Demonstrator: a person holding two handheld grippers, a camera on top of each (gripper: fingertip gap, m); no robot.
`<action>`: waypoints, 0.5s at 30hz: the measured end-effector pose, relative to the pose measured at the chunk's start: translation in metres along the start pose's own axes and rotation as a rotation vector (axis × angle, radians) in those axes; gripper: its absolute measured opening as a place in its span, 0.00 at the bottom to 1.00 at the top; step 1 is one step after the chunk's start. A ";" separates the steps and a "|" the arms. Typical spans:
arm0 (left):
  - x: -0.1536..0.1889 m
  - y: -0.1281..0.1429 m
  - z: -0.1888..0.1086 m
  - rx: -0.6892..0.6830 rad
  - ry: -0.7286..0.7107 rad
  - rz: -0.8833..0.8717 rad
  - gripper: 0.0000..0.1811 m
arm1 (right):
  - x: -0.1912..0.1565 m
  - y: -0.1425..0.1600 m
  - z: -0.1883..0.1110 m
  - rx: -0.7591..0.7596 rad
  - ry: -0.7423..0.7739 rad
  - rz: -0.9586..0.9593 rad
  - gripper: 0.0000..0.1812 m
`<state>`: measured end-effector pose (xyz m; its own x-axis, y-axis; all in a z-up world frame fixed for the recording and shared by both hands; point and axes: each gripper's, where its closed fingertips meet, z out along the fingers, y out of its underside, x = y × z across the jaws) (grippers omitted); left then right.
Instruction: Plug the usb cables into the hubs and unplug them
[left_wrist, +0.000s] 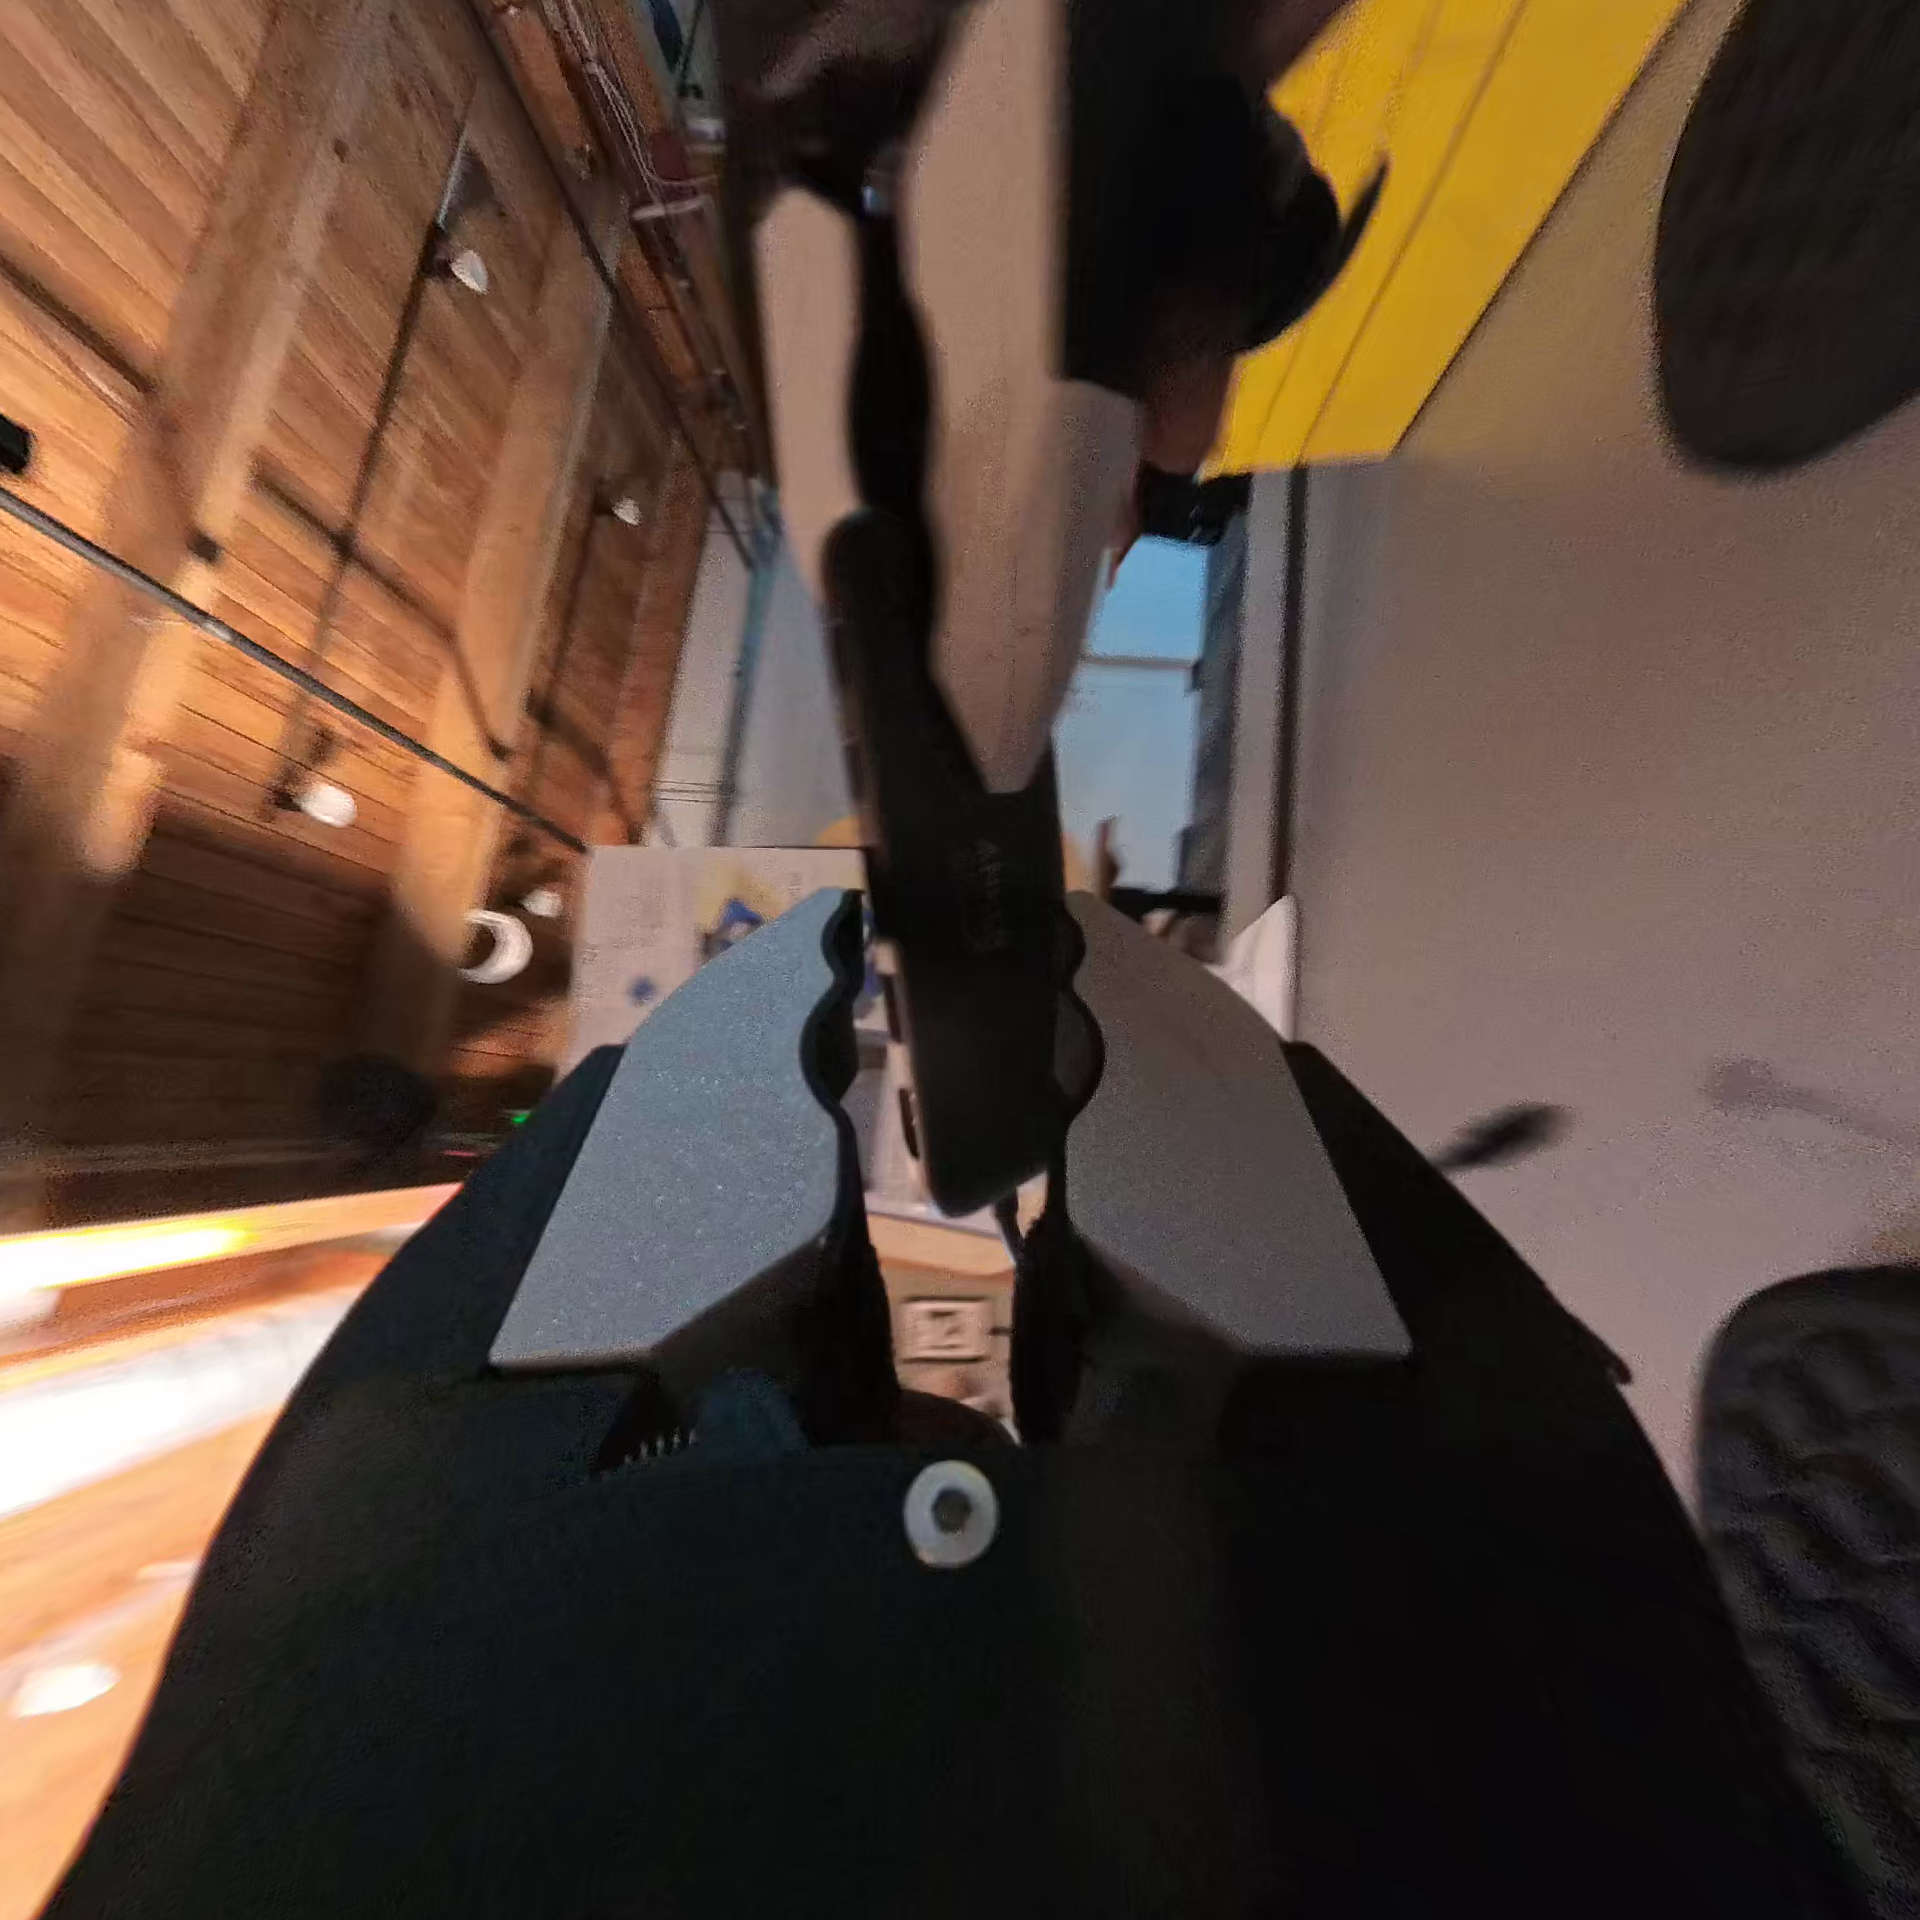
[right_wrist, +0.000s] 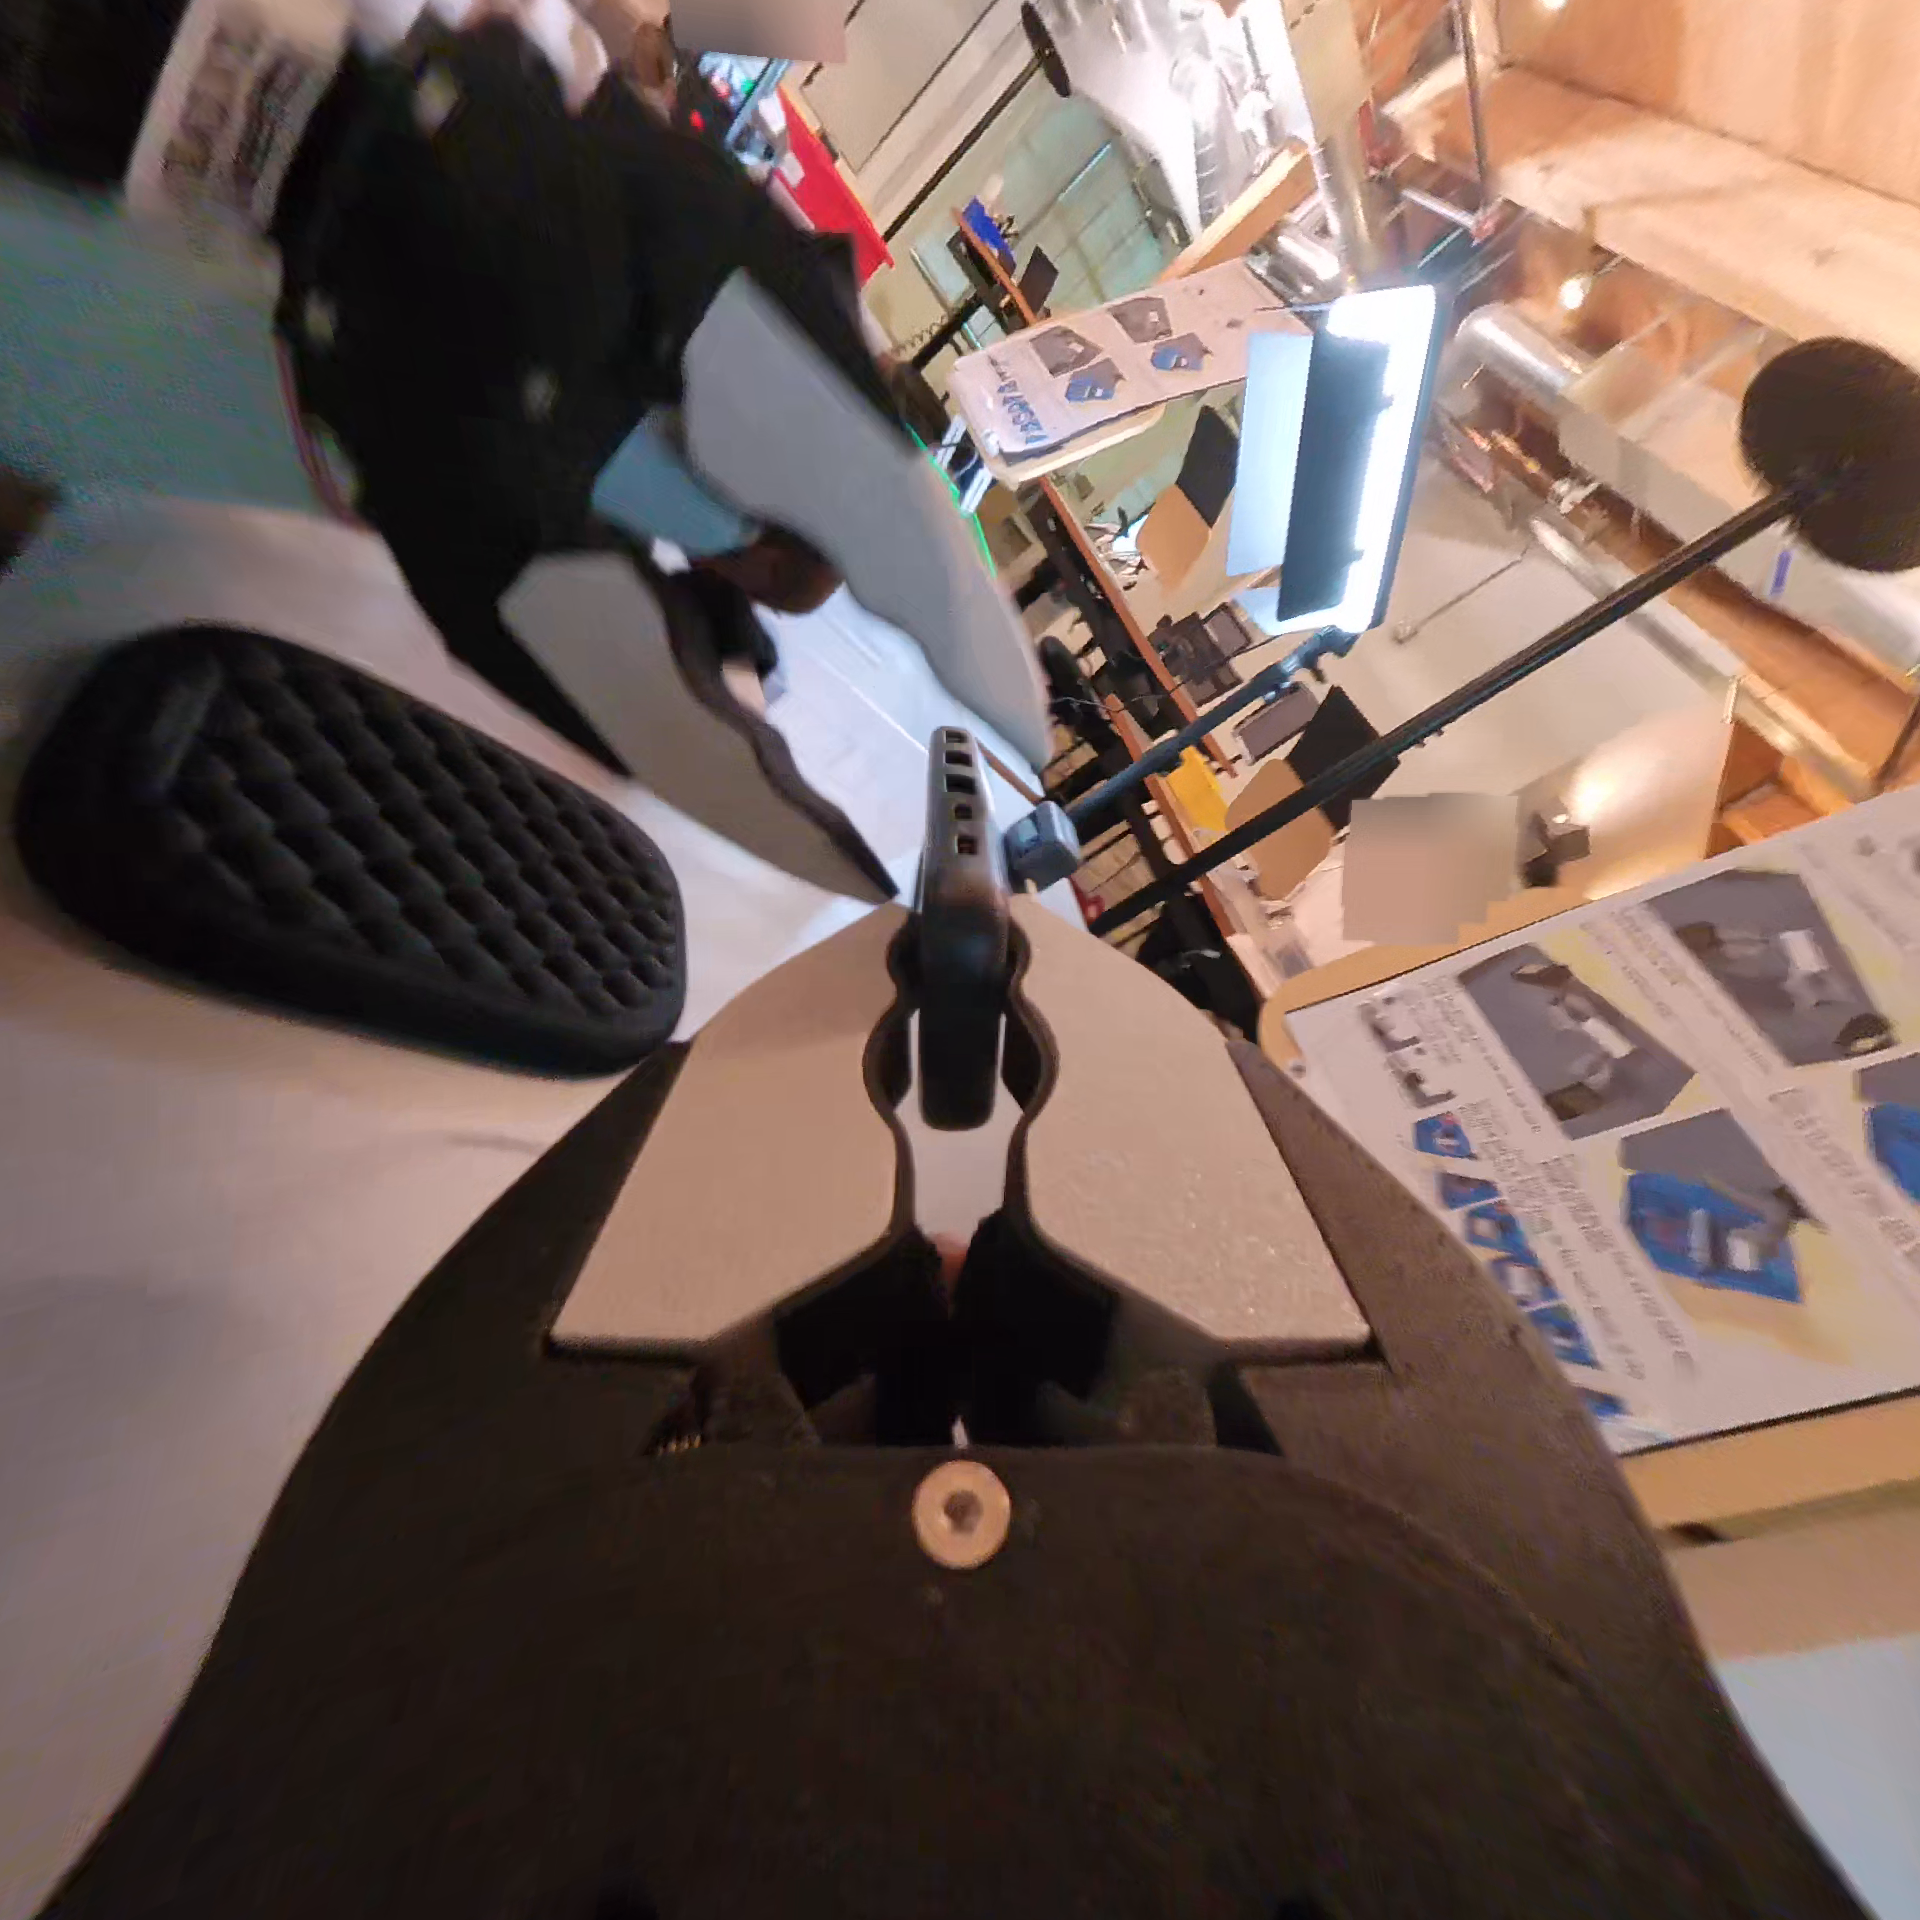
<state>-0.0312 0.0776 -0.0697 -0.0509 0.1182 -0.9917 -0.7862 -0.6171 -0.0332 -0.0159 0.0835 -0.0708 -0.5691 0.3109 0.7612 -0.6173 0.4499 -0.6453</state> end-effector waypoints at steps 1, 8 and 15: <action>-0.003 -0.001 -0.003 0.015 0.026 -0.106 0.22 | -0.001 0.002 -0.003 -0.009 0.009 -0.047 0.07; 0.023 -0.007 -0.011 0.122 0.379 -0.396 0.15 | -0.023 -0.008 -0.018 0.049 -0.080 -0.228 0.07; 0.040 -0.021 -0.010 0.154 0.389 -0.357 0.07 | -0.033 0.001 -0.028 0.011 -0.030 -0.267 0.10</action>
<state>-0.0108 0.0874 -0.1094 0.4441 -0.0152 -0.8959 -0.7956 -0.4666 -0.3864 0.0169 0.0972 -0.0948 -0.4013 0.1574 0.9023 -0.7535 0.5033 -0.4230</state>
